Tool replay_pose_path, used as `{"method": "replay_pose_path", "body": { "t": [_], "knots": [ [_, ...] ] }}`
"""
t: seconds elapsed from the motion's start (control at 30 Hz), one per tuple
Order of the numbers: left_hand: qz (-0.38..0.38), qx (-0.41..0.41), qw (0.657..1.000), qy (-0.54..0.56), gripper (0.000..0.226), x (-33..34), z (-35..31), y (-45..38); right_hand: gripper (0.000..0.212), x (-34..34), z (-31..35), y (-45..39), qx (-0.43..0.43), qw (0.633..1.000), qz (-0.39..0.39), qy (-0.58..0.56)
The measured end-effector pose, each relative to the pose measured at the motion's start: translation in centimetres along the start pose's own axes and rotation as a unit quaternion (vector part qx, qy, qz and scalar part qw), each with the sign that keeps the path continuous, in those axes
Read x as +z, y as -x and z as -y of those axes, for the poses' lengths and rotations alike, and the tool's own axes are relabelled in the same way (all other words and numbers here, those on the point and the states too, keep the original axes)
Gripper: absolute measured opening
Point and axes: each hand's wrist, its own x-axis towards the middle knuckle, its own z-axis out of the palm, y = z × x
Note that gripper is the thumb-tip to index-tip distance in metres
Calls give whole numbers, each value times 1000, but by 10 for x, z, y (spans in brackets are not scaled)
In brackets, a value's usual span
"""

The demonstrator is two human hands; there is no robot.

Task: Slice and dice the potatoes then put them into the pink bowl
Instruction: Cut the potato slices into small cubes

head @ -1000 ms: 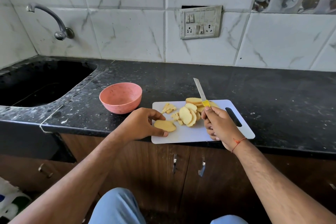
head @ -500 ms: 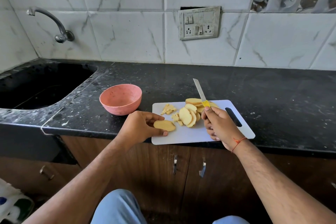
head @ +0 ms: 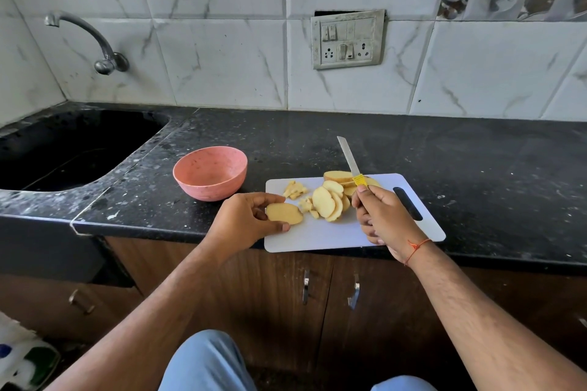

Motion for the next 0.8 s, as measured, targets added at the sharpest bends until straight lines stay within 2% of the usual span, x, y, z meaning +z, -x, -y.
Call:
{"method": "replay_pose_path", "body": {
  "t": [0.2, 0.5, 0.8],
  "knots": [
    [-35, 41, 998, -28, 36, 3, -2, 8, 38, 0, 0, 0, 3, 1000, 1, -2],
    [12, 117, 977, -177, 20, -7, -9, 6, 38, 0, 0, -1, 6, 1000, -1, -4],
    [55, 57, 980, -182, 24, -10, -12, 1, 38, 0, 1, 0, 6, 1000, 0, 0]
  ]
}}
